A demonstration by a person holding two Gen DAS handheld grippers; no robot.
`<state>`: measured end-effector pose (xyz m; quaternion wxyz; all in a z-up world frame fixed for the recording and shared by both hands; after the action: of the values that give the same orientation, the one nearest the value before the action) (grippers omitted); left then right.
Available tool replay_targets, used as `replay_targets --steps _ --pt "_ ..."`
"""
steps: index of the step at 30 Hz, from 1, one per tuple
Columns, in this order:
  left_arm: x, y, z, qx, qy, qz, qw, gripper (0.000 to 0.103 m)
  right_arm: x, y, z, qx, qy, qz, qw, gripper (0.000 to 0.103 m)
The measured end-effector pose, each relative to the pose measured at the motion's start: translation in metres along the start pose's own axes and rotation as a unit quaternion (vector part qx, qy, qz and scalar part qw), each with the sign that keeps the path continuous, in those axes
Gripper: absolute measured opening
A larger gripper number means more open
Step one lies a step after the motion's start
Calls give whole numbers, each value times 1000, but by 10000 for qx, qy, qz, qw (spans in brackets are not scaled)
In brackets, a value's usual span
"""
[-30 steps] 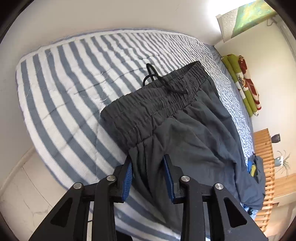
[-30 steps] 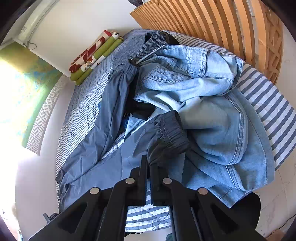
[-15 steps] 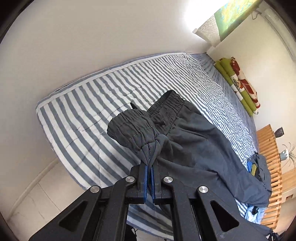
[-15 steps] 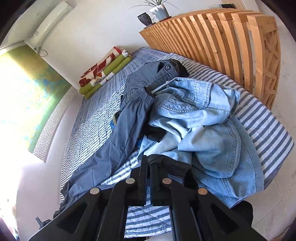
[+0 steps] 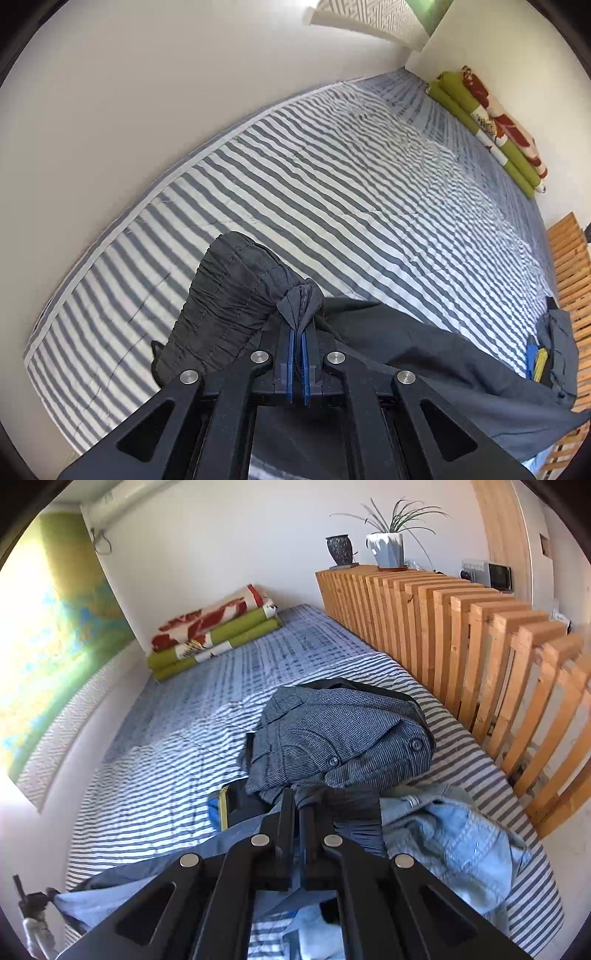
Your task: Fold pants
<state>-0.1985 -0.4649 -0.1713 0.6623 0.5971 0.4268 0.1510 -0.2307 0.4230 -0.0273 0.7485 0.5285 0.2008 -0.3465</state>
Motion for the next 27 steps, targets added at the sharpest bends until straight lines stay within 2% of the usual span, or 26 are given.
replay_targets --steps 2,5,8,11,13,15,17,19,20,21,23,26,27 --pt "-12 -37 -27 -84 -205 336 9992 4 -11 -46 1 312 71 269 9991 1" --pt "-21 -79 -53 -389 -298 620 9969 14 -13 -115 -7 883 248 663 9936 1" --pt "-24 -78 -59 -310 -362 422 9980 20 -1 -160 -23 1025 138 1064 9889 1" --pt "-22 -54 -64 -421 -778 -53 9961 22 8 -174 -32 1106 268 1170 9866 1" --pt "-19 -36 -63 -426 -931 -291 9943 32 10 -175 -35 1068 323 1181 9867 1" --pt "-16 -19 -60 -397 -1070 -497 9922 51 10 -173 -37 1023 315 1189 9871 1" --pt "-21 -16 -54 -437 -1243 -480 9901 67 10 -172 -36 1012 370 1200 9869 1" --pt "-26 -22 -38 -782 -1091 -198 9908 61 9 -171 -33 1036 468 1199 9863 1" --pt "-23 -14 -38 -675 -1229 -321 9896 45 7 -172 -31 1042 480 1191 9862 1" --pt "-16 -5 -46 -474 -1505 -464 9864 44 7 -171 -31 1029 467 1179 9866 1" --pt "8 13 -74 -279 -2339 -740 9690 44 6 -170 -29 979 429 1172 9873 1" --pt "56 26 -130 -269 -3684 -1016 9237 46 6 -167 -27 979 490 1208 9866 1" --pt "72 27 -149 -347 -4109 -1098 9044 46 6 -166 -28 978 483 1213 9866 1"
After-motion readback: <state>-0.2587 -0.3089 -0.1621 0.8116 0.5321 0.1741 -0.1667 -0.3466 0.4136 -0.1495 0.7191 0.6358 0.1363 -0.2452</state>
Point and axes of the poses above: each gripper's, at about its wrist camera, not at the fingertips, and y roughly against the way its jaws point, z to its left, x to its underside, the point moved 3 cm from there along -y, roughly the way its jaws point, and after that the axes turned 9 degrees about -x, right-handed, at the moved point
